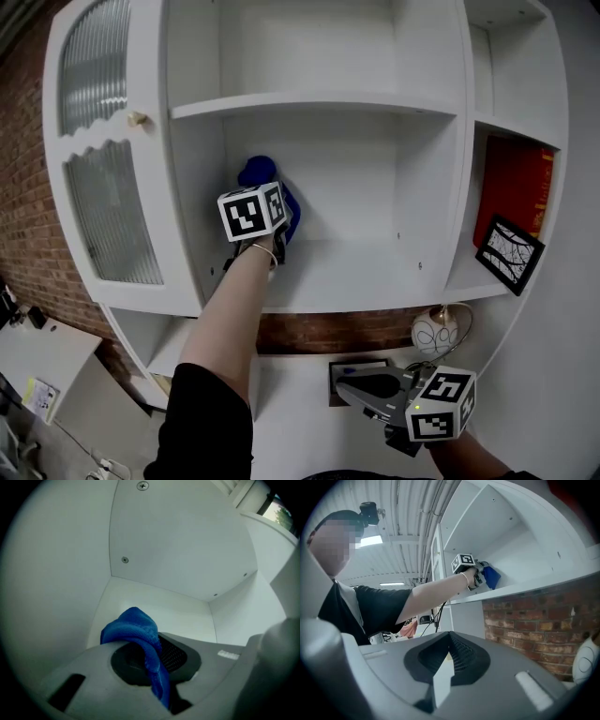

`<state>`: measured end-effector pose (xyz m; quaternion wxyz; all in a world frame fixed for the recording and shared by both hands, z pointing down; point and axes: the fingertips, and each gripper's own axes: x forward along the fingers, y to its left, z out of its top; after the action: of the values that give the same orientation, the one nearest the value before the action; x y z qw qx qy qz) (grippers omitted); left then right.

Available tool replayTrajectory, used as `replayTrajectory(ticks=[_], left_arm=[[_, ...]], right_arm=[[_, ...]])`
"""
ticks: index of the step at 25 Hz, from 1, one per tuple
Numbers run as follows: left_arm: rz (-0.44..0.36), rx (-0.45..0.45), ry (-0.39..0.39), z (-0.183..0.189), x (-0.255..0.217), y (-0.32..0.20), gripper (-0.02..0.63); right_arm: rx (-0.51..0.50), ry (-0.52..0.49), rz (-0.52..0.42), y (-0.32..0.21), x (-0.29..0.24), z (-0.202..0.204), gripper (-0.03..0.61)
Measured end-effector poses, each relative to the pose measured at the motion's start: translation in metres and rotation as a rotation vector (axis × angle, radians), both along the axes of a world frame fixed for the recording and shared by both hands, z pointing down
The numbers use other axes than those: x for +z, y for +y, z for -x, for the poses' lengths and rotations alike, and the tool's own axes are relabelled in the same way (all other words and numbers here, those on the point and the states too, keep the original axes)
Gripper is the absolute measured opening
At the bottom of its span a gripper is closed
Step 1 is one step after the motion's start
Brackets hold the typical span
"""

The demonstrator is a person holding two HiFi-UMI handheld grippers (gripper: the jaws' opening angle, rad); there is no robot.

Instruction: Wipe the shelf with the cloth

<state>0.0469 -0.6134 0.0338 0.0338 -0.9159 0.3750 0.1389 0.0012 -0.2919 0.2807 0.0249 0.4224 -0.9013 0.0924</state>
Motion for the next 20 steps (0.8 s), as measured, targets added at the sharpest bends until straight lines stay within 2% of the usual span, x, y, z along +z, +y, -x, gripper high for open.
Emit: replayTrajectory(ticks=[4, 12, 20], left_arm=[[-0.02, 0.058, -0.055, -0.027, 0.002, 0.01, 0.023], [-0.069, 0.165, -0.111, -0.09, -0.002, 0.043, 0.023], [-0.104, 0.289, -0.107, -0.16, -0.01, 0.082, 0.023]], right_arm=[[0.0, -0.007, 0.006, -0.001, 0.004, -0.003, 0.009], [0.047, -0.021, 0.01, 0.009, 0.008, -0.024, 0.008], [0.137, -0.02, 0.038, 0.027, 0.017, -0.055, 0.008]])
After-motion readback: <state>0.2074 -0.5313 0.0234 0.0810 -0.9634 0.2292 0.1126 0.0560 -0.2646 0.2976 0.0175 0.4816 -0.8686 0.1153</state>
